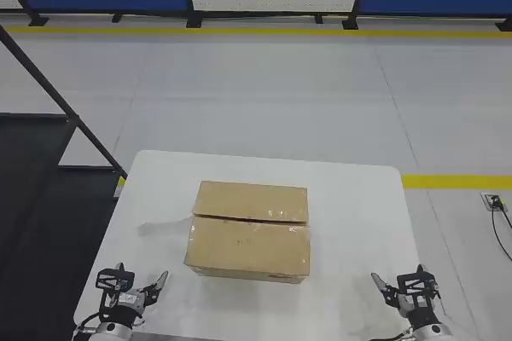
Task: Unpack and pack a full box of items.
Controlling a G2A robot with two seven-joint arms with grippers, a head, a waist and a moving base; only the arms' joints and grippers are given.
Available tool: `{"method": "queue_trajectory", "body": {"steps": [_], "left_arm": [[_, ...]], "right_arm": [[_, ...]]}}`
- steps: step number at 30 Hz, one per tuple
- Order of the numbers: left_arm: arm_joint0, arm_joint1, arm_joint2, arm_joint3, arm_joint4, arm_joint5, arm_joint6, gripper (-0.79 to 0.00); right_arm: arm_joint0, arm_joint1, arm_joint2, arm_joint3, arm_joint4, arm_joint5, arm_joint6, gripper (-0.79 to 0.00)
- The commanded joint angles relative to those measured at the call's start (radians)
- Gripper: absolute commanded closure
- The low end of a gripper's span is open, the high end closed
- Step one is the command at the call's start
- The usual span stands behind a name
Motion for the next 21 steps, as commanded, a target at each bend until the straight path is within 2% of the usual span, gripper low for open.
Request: {"method": "queue_trajectory", "body": {"steps": [1,6,9,11,15,19,21], "left_arm": [[0.0,0.0,0.0,0.0,0.0,0.0,0.0,-0.785],[0.0,0.0,0.0,0.0,0.0,0.0,0.0,-0.785],[0.008,0.002,-0.004,0.002,-0.002,-0.057,0.032,-0.785],[0.006,-0.001,-0.017,0.001,-0.02,-0.013,0.037,-0.785],[-0.001,-0.005,-0.035,-0.028,-0.078,-0.006,0.047,-0.785],[-0.021,-0.004,-0.07,-0.061,-0.175,-0.069,0.024,-0.785],[-0.034,-0.003,-0.083,-0.083,-0.243,-0.139,-0.005,-0.785]], "right_arm": [[0.0,0.0,0.0,0.0,0.0,0.0,0.0,-0.785],[0.0,0.0,0.0,0.0,0.0,0.0,0.0,-0.785],[0.0,-0.002,-0.007,-0.016,0.008,-0.011,-0.012,-0.785],[0.001,-0.004,-0.013,-0.039,0.013,-0.003,-0.023,-0.785],[0.006,-0.009,-0.026,-0.108,0.047,-0.013,-0.032,-0.785],[0.03,-0.012,-0.028,-0.167,0.126,-0.052,-0.006,-0.785],[0.056,-0.016,-0.029,-0.188,0.209,-0.055,0.013,-0.785]]}}
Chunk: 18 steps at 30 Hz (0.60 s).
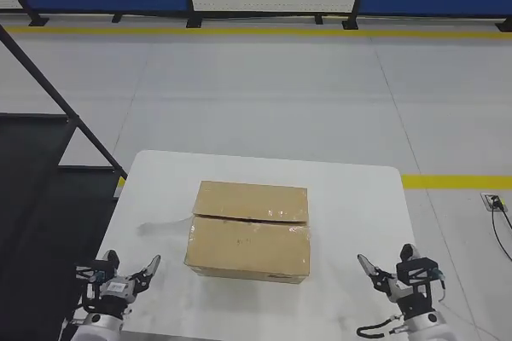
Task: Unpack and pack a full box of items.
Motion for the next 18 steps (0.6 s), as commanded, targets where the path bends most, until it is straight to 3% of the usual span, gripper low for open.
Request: {"method": "queue_trajectory", "body": {"steps": [1,3,13,16,18], "left_arm": [[-0.014,0.003,-0.016,-0.015,-0.083,-0.092,-0.041,-0.785],[-0.036,0.01,-0.054,-0.028,-0.097,-0.145,-0.109,-0.785],[-0.036,0.01,-0.052,-0.028,-0.1,-0.147,-0.11,-0.785],[-0.067,0.007,-0.03,-0.011,-0.191,-0.158,-0.137,-0.785],[-0.105,0.007,-0.021,0.0,-0.246,-0.172,-0.175,-0.785]], "right_arm": [[0.024,-0.003,0.0,-0.019,0.073,0.006,0.024,-0.785],[0.028,-0.003,0.0,-0.024,0.074,0.006,0.031,-0.785],[0.029,-0.004,-0.006,-0.022,0.09,-0.007,0.033,-0.785],[0.072,-0.006,-0.012,0.005,0.21,-0.069,0.087,-0.785],[0.123,-0.005,-0.031,0.027,0.343,-0.165,0.173,-0.785]]}}
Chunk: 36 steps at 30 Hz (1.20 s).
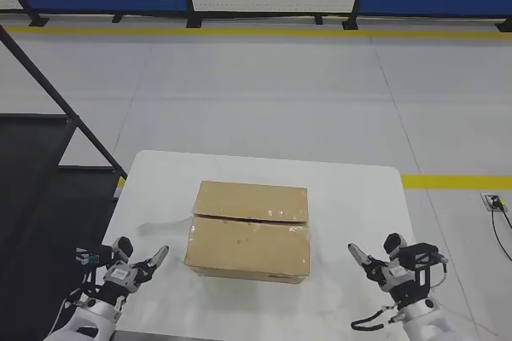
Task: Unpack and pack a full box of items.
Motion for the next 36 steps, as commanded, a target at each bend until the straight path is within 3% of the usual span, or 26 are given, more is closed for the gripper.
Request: {"method": "queue_trajectory", "body": {"steps": [1,7,13,24,36], "left_arm": [[-0.038,0.0,0.004,0.012,-0.041,0.004,-0.021,-0.785],[-0.133,-0.001,0.034,0.078,-0.19,-0.032,-0.112,-0.785],[-0.155,0.002,0.027,0.113,-0.33,-0.102,-0.175,-0.785],[-0.144,0.006,0.035,0.121,-0.366,-0.154,-0.183,-0.785],[-0.132,0.008,0.048,0.125,-0.344,-0.161,-0.166,-0.785]], "right_arm": [[0.057,0.002,0.001,0.04,0.165,-0.115,0.09,-0.785],[0.257,0.012,-0.004,0.22,0.534,-0.235,0.421,-0.785],[0.403,0.015,-0.063,0.375,0.764,-0.275,0.649,-0.785],[0.515,0.007,-0.174,0.507,0.906,-0.295,0.739,-0.785],[0.512,0.009,-0.196,0.452,0.959,-0.31,0.707,-0.785]]}}
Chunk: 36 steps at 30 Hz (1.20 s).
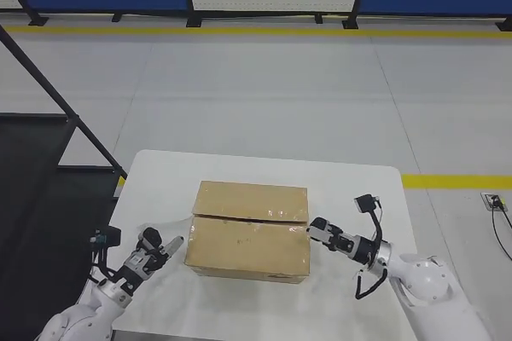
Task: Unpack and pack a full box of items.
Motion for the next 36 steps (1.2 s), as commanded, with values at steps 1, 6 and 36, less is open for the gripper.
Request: {"method": "queue_trajectory", "body": {"steps": [1,6,36], "left_arm": [[0.0,0.001,0.002,-0.001,0.002,-0.001,-0.002,-0.785],[-0.002,0.002,0.006,-0.001,0.005,-0.004,-0.003,-0.785],[0.077,0.017,-0.071,-0.085,-0.098,-0.129,-0.01,-0.785]], "right_arm": [[-0.005,0.002,0.001,-0.012,0.011,0.001,0.01,-0.785],[-0.001,0.005,-0.012,-0.025,0.009,0.022,0.032,-0.785],[-0.166,0.114,0.022,-0.287,0.217,-0.2,0.323,-0.785]]}}
